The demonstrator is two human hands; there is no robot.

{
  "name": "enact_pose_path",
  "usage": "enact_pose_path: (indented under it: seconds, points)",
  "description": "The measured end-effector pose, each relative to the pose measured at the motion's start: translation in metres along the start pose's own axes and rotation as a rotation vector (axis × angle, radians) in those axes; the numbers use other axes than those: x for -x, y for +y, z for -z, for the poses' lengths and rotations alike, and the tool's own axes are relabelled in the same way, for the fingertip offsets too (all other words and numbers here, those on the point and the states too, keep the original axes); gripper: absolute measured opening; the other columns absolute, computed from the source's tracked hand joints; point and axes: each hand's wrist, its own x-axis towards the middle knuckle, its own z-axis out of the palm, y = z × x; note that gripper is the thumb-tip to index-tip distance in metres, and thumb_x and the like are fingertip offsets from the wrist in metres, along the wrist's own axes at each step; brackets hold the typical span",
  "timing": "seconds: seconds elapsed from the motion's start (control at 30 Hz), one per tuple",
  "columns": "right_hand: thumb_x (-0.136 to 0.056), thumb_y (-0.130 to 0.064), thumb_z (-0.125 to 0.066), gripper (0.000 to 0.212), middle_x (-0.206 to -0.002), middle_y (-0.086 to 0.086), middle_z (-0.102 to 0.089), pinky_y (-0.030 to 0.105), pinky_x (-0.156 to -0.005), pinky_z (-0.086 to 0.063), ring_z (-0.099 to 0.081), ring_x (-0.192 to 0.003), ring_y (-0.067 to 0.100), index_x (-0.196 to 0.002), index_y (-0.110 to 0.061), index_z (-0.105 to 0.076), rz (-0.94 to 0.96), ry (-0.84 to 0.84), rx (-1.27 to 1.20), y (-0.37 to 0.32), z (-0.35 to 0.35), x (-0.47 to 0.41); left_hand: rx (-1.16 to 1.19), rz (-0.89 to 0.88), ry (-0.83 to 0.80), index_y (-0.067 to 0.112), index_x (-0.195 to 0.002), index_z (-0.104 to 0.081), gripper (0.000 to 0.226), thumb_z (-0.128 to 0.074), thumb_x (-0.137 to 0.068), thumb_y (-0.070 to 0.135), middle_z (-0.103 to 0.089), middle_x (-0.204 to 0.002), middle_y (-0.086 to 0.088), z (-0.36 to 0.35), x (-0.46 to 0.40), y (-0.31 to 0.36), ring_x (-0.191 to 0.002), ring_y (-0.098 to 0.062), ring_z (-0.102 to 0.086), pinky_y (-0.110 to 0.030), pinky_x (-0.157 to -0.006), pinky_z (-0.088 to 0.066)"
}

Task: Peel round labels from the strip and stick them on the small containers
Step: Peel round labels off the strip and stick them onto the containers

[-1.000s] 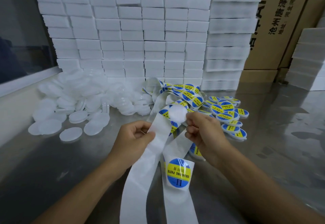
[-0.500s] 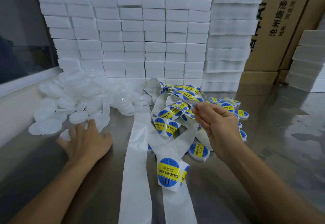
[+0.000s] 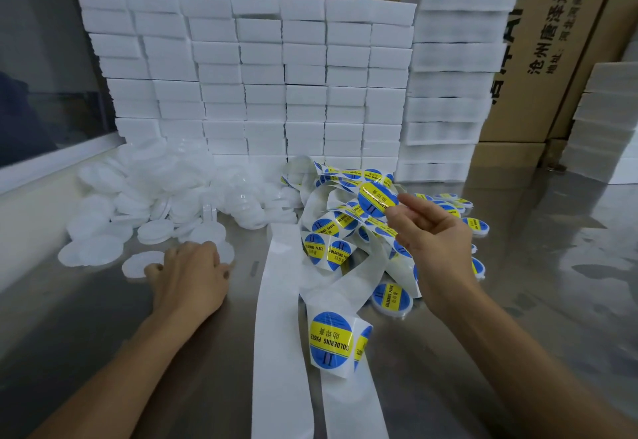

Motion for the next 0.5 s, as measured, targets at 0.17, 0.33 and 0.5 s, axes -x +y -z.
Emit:
enact_pose_path:
  seconds: [0.17,0.33,0.5]
  points:
    - [-0.082,-0.007,-0.075,0.015,-0.078,-0.008,-0.076,0.011,-0.057,-0.051,-0.071,-0.073,0.001,-0.089,-0.02,-0.072,0.006,0.015,0.019,0.0,-0.002,0.001,0.021,-0.119,0.027,0.017,-0.089,-0.051,0.007,-0.05,-0.096,0.021,-0.049,-0.103,-0.001,-0.002,0.002,0.007,-0.101,-0.024,-0.046,-0.039,-0.082,-0.036]
    - [-0.082,-0.01,-0.075,0.01,-0.072,-0.008,-0.075,0.013,-0.055,-0.05,-0.069,-0.069,0.002,-0.083,-0.019,-0.071,-0.02,-0.002,0.023,0.001,-0.004,0.002,0.602,-0.159,0.183,0.014,-0.084,-0.044,0.015,-0.046,-0.099,0.014,-0.052,-0.073,0.0,0.005,0.008,0.029,-0.068,-0.018,-0.052,-0.026,-0.052,-0.033]
    - [-0.083,-0.019,-0.075,0.005,-0.074,-0.014,-0.073,0.016,-0.056,-0.051,-0.067,-0.069,0.001,-0.081,-0.022,-0.071,0.026,-0.128,0.138,0.003,-0.009,0.009,0.971,-0.137,0.301,0.027,-0.084,-0.049,0.02,-0.051,-0.097,0.012,-0.06,-0.077,0.011,0.02,0.02,0.051,-0.067,-0.004,-0.065,-0.008,-0.056,-0.047]
